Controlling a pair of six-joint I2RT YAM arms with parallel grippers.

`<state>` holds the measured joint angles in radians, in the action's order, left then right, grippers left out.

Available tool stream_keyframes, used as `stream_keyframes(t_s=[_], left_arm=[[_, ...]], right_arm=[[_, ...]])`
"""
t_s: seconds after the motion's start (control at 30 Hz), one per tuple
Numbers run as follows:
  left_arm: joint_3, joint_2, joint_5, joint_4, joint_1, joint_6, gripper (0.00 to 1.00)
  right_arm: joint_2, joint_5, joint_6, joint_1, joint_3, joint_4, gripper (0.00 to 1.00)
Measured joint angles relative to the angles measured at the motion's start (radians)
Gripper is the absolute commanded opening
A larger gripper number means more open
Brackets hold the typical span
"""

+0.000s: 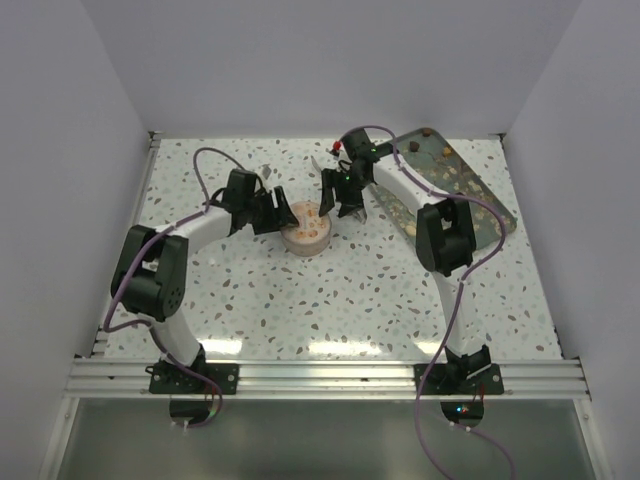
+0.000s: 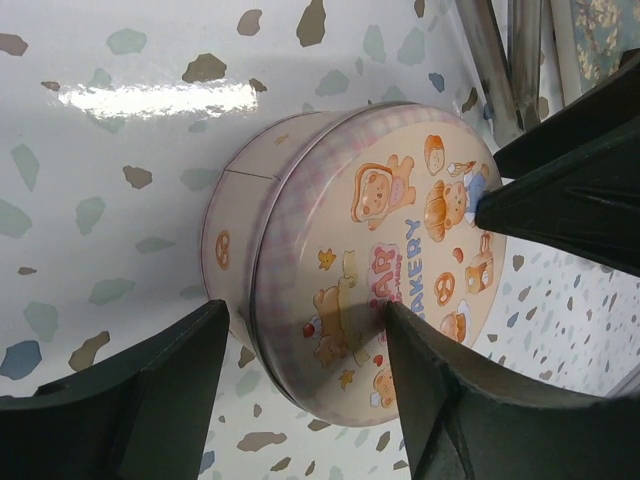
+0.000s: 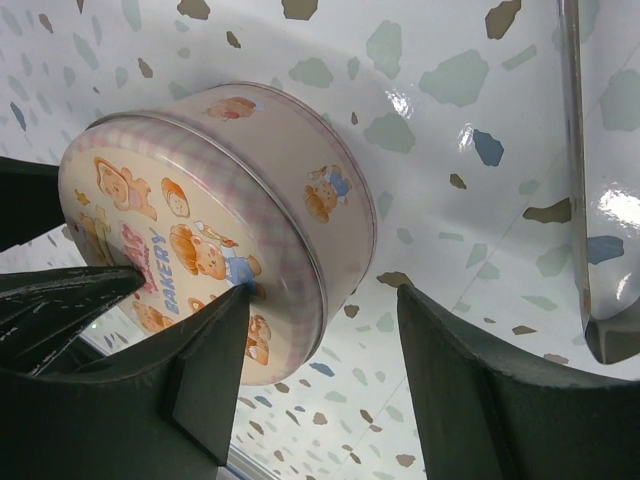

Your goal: Pack the chocolate

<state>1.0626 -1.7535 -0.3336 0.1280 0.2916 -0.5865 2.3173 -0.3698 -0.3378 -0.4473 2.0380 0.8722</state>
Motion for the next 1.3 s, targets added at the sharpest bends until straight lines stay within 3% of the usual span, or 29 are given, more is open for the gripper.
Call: stream_keyframes(t_s=[0.27, 0.47, 0.57, 0.6, 0.9, 1.1, 1.3], left_arm=[[0.054, -0.036, 0.013, 0.028, 0.007, 0.023, 0.72], [0.018, -0.019, 0.026, -0.006, 0.008, 0.022, 0.85], [-0.011, 0.010, 0.042, -0.008, 0.008, 0.025, 0.91], [-0.014, 0.017, 0.051, -0.006, 0.008, 0.028, 1.00], [-0.046, 0.163, 0.125, -0.008, -0.037, 0.035, 1.00], [-0.045, 0.332, 0.191, -0.008, -0.086, 0.076, 1.00], [-0.025, 0.412, 0.227, 0.032, -0.226, 0.101, 1.00]], right_arm=[[0.000, -0.003, 0.000, 0.000, 0.000, 0.000, 0.62], [0.000, -0.005, 0.001, 0.000, 0.000, -0.001, 0.66], [-0.002, -0.009, 0.006, 0.001, 0.000, 0.000, 0.74], [-0.002, -0.013, 0.008, 0.002, 0.000, 0.002, 0.75], [-0.046, -0.013, 0.014, -0.002, 0.000, -0.004, 0.80], [-0.264, -0.009, 0.012, 0.062, -0.100, -0.056, 0.81], [-0.548, 0.024, 0.014, 0.261, -0.426, -0.171, 0.81]])
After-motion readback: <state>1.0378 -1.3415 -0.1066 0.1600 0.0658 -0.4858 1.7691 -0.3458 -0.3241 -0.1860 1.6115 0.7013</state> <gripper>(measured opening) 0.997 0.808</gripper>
